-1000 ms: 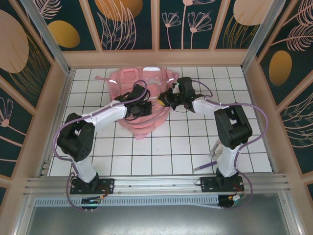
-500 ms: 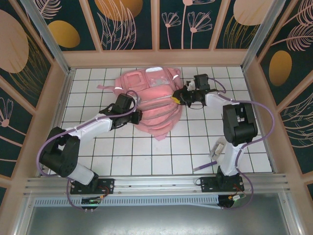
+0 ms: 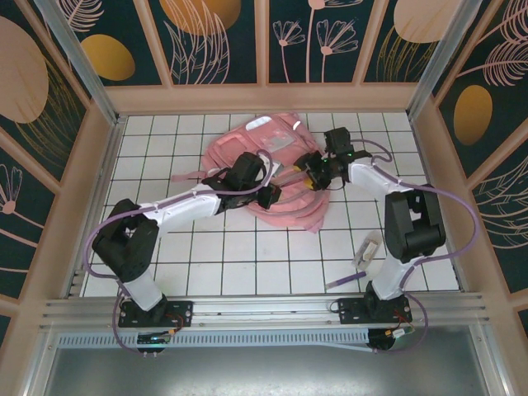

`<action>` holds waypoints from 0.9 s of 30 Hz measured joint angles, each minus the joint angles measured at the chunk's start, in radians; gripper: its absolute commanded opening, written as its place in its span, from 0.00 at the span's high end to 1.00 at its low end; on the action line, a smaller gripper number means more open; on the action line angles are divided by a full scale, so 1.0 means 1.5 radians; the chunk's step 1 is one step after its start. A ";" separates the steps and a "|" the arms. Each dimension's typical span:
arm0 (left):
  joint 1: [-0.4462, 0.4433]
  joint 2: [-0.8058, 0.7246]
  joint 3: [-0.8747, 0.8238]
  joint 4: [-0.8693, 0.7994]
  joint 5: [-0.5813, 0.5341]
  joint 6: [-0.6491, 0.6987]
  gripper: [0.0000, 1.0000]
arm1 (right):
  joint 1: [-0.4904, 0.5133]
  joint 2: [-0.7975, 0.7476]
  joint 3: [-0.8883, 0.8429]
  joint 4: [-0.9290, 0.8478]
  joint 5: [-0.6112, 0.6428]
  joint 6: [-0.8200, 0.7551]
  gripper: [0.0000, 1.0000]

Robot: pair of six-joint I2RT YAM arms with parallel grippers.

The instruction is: Pack books, pencil case, and school supplies into a backpack

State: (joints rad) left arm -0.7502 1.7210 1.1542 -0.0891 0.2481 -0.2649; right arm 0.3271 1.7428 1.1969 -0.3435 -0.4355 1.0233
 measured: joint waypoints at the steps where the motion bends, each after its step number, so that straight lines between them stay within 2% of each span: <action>1: -0.003 0.006 0.003 0.001 0.002 -0.001 1.00 | 0.006 0.002 0.000 -0.004 0.009 0.008 0.65; 4: -0.006 0.013 0.004 -0.001 0.002 -0.001 1.00 | 0.013 0.017 0.007 -0.014 0.017 0.020 0.94; 5: -0.006 0.012 0.004 -0.003 -0.002 0.001 1.00 | 0.013 0.022 0.014 -0.020 0.016 0.019 1.00; 8: -0.008 -0.008 -0.027 0.011 -0.030 0.025 1.00 | 0.016 0.026 0.035 -0.039 0.019 0.001 1.00; 11: 0.005 -0.074 -0.106 0.030 -0.077 0.067 1.00 | 0.016 0.026 0.044 -0.051 0.020 -0.033 1.00; 16: 0.098 -0.166 -0.197 0.048 -0.084 0.150 1.00 | 0.015 0.026 0.073 -0.087 -0.007 -0.108 1.00; 21: 0.130 -0.161 -0.199 0.080 -0.085 0.223 1.00 | 0.021 0.027 0.097 -0.067 -0.030 -0.146 1.00; 22: 0.131 -0.150 -0.195 0.081 -0.087 0.235 0.93 | 0.023 0.028 0.098 -0.063 -0.030 -0.148 0.95; 24: 0.132 -0.125 -0.186 0.081 -0.093 0.259 0.46 | 0.023 0.031 0.098 -0.058 -0.030 -0.149 0.77; 25: 0.135 -0.115 -0.182 0.079 -0.111 0.269 0.39 | 0.023 0.031 0.098 -0.060 -0.030 -0.156 0.69; 27: 0.158 -0.102 -0.179 0.065 -0.135 0.292 0.34 | 0.019 0.028 0.098 -0.065 -0.024 -0.164 0.63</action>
State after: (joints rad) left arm -0.5129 1.5681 0.8864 0.0082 0.0460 0.1730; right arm 0.3557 1.7855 1.3441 -0.4416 -0.4717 0.7776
